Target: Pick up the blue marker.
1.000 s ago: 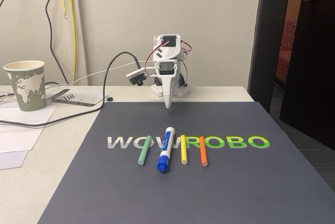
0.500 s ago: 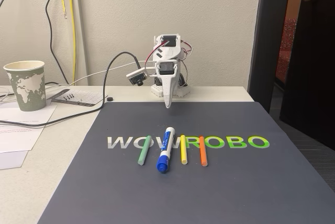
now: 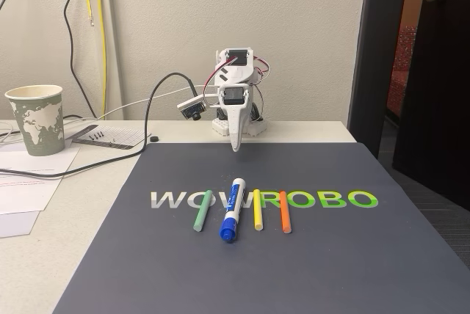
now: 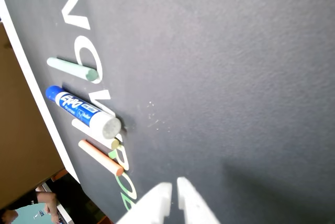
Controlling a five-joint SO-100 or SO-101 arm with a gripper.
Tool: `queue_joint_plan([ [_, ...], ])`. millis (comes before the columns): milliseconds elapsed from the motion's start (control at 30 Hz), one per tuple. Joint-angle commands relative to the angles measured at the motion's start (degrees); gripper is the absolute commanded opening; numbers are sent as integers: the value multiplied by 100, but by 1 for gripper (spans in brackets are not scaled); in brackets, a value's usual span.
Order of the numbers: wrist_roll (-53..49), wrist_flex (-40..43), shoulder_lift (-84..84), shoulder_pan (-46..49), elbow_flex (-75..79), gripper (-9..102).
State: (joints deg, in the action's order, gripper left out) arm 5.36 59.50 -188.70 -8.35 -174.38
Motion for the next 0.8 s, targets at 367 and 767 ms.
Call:
queue_joint_plan([
  [367,26,18,-325,-35,0,0],
  [767,35,-185,-325,-26,0,0],
])
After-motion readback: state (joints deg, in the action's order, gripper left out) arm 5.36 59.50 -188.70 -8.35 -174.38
